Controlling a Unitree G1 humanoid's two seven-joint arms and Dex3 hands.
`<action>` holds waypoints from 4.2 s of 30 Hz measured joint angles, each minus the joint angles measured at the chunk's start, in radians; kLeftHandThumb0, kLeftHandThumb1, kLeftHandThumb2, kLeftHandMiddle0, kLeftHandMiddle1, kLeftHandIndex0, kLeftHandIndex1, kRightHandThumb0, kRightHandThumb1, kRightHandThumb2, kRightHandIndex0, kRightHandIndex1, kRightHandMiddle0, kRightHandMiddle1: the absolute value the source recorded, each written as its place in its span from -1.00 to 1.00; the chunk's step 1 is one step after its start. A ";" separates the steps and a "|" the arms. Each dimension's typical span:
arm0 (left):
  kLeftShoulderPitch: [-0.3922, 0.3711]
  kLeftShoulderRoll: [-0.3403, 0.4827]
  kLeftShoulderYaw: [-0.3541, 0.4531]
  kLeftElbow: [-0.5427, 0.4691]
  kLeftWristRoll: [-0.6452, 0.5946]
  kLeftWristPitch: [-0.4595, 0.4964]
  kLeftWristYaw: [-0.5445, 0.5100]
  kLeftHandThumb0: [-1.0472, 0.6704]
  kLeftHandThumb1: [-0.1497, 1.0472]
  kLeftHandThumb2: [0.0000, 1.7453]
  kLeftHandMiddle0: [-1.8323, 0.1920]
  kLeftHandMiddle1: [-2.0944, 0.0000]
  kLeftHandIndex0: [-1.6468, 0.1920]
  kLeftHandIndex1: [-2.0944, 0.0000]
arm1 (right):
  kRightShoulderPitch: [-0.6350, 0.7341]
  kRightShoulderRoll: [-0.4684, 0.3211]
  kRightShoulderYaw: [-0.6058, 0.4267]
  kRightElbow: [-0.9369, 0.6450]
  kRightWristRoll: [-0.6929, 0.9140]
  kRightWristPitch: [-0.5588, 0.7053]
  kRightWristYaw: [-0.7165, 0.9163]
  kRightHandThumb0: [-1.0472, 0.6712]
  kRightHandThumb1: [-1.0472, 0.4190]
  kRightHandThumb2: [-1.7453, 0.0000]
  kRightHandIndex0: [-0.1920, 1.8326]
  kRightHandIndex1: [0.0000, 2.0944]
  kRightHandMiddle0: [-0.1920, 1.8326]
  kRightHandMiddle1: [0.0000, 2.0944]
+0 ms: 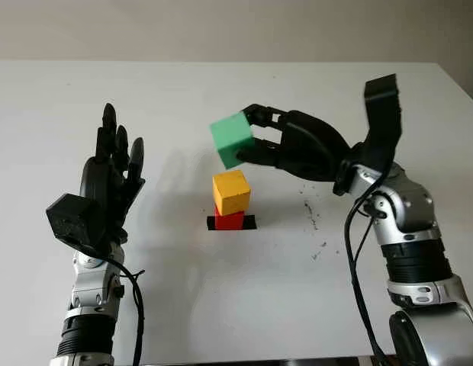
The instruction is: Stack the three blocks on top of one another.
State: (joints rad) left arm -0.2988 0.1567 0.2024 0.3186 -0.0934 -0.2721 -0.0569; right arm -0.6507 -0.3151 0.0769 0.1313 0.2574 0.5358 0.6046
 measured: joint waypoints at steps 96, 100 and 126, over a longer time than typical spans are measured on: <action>0.004 0.000 0.004 -0.016 -0.001 0.012 0.002 -0.65 1.00 -0.50 0.84 0.95 0.84 0.95 | 0.008 -0.111 0.053 0.110 -0.241 -0.369 0.118 -0.66 -0.83 0.89 -1.00 -1.00 -1.00 -1.00; 0.004 0.000 0.006 -0.016 -0.011 0.012 -0.002 -0.62 1.00 -0.49 0.84 0.95 0.84 0.95 | 0.053 -0.114 -0.013 0.123 -0.229 -0.399 0.047 -0.59 -0.99 0.82 -0.99 -1.00 -0.97 -0.98; 0.003 0.003 0.011 -0.003 -0.022 0.002 -0.023 -0.61 1.00 -0.45 0.86 0.95 0.86 0.95 | 0.303 0.088 -0.076 0.067 -0.120 -0.417 -0.182 -0.62 -1.00 0.14 -1.00 -1.00 -1.00 -1.00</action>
State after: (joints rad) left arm -0.2961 0.1602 0.2131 0.3159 -0.1154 -0.2703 -0.0799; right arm -0.3473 -0.2270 0.0005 0.1985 0.1370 0.1184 0.4225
